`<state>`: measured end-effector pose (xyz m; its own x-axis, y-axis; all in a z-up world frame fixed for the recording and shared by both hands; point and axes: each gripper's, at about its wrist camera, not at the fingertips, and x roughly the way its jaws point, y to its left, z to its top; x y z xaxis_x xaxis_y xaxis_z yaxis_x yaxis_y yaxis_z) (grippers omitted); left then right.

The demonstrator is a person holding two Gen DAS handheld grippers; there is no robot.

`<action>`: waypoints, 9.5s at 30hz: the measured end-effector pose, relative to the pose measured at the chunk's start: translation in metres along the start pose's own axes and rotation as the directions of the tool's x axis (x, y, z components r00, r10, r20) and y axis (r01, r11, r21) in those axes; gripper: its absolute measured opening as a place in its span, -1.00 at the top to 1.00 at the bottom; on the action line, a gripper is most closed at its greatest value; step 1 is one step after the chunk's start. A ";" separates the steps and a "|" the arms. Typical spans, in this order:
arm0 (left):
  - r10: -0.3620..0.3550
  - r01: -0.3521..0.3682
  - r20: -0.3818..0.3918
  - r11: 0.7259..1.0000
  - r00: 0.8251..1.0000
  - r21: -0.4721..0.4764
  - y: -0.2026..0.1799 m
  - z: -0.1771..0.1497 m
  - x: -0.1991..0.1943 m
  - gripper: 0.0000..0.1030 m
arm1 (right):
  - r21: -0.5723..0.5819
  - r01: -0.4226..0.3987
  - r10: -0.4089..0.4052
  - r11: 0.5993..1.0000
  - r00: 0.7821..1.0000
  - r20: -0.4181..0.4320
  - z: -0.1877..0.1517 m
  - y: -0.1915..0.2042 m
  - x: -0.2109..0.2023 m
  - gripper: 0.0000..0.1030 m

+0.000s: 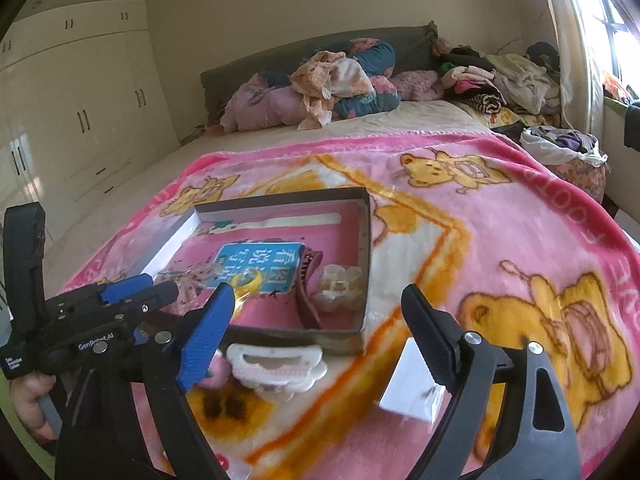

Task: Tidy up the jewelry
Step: 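Open the right tool to release the pearl clip while the left releases the bangles in the box, then move the left tool toward the blue sponge and coiled hair tie, then grasp the beige coiled hair tie with the left tool while the right grasps the bagged cherry earrings, then carry the hair tie with the left tool into the box while the right carries the cherry earrings there, then open the left tool to release the hair tie while the right releases the cherry earrings in the box, then move the right tool to the bagged white earring card while the left moves to the pink pom-pom clip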

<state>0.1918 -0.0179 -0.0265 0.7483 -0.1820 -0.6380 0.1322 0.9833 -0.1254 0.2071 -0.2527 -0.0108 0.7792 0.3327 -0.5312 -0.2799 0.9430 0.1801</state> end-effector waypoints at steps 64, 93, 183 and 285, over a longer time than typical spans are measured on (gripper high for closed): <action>0.064 -0.065 -0.053 0.998 0.997 -0.024 0.068 -0.080 -0.040 -0.69 | -0.109 -0.066 0.048 0.992 0.986 -0.161 -0.081 0.078 -0.007 -0.62; -0.004 0.008 -0.063 0.998 0.998 0.070 0.052 -0.080 -0.022 0.39 | -0.142 -0.064 0.033 0.988 0.978 -0.207 -0.106 0.087 0.015 -0.16; -0.030 0.028 0.020 0.998 0.999 0.059 0.009 0.039 -0.004 0.88 | 0.046 -0.052 0.055 0.998 0.997 -0.059 -0.019 0.021 0.002 -0.05; 0.018 -0.013 0.092 0.999 0.996 -0.048 0.040 0.023 -0.043 -0.77 | -0.040 0.040 -0.040 0.998 0.999 0.013 -0.001 0.033 -0.013 -0.84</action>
<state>0.1801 0.0296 0.0134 0.8073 -0.1630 -0.5672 0.0910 0.9840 -0.1534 0.1867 -0.2260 0.0013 0.7967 0.2952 -0.5274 -0.2708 0.9545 0.1252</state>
